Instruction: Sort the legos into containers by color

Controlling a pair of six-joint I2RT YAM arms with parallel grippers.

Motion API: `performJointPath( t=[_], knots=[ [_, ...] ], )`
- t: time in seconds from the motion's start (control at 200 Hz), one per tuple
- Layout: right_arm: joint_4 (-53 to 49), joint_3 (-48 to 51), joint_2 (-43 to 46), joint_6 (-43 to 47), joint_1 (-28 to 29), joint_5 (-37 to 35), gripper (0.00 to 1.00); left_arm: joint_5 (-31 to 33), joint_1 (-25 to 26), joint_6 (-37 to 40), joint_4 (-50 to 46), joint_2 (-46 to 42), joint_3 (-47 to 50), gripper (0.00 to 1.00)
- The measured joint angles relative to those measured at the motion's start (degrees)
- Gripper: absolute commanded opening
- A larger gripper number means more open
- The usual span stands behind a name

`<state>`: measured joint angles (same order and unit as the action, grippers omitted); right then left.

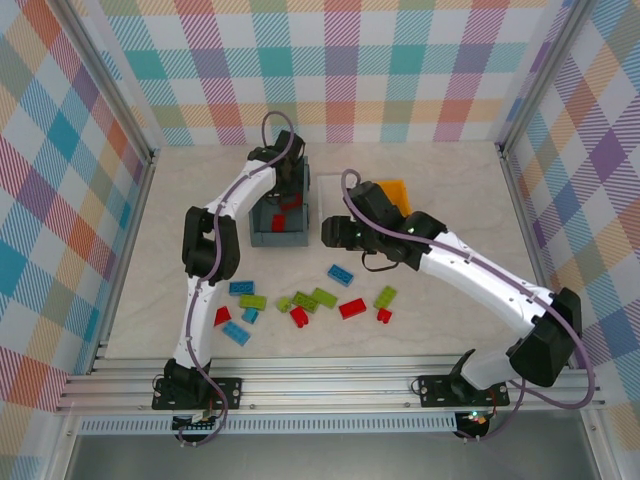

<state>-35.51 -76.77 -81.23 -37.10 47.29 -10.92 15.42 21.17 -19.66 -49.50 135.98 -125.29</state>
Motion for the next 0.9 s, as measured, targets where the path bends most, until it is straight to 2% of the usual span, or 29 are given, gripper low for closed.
performJointPath(
  t=[0.26,0.32,0.455,0.61,0.715,0.805,0.9],
  knots=[
    [0.0,1.9,2.7,0.0,0.0,-1.1,0.62,-0.6,0.0,0.0,-0.3,-2.2,0.3,0.28],
    [-0.2,2.8,4.0,0.3,0.0,-1.8,0.62,-0.7,0.1,0.0,-0.7,-4.5,0.8,0.32],
    [-0.6,4.7,7.2,1.8,0.0,-3.2,0.62,-0.5,0.7,-0.5,-1.0,-13.7,3.9,0.34],
    [-3.3,7.7,10.9,2.4,0.0,-5.7,0.64,-1.2,2.4,-2.1,1.3,-29.7,14.2,0.43],
    [-7.7,10.7,12.8,-0.6,-0.3,-7.7,0.68,-3.4,6.3,-3.2,4.1,-41.0,24.2,0.48],
    [-10.6,14.3,13.1,-4.5,-1.8,-7.5,0.69,-6.0,11.9,-4.4,6.8,-49.5,34.1,0.52],
    [-11.0,20.1,12.1,-9.8,-5.6,-5.0,0.71,-7.6,21.2,-7.0,12.5,-57.9,47.2,0.55]
  ],
)
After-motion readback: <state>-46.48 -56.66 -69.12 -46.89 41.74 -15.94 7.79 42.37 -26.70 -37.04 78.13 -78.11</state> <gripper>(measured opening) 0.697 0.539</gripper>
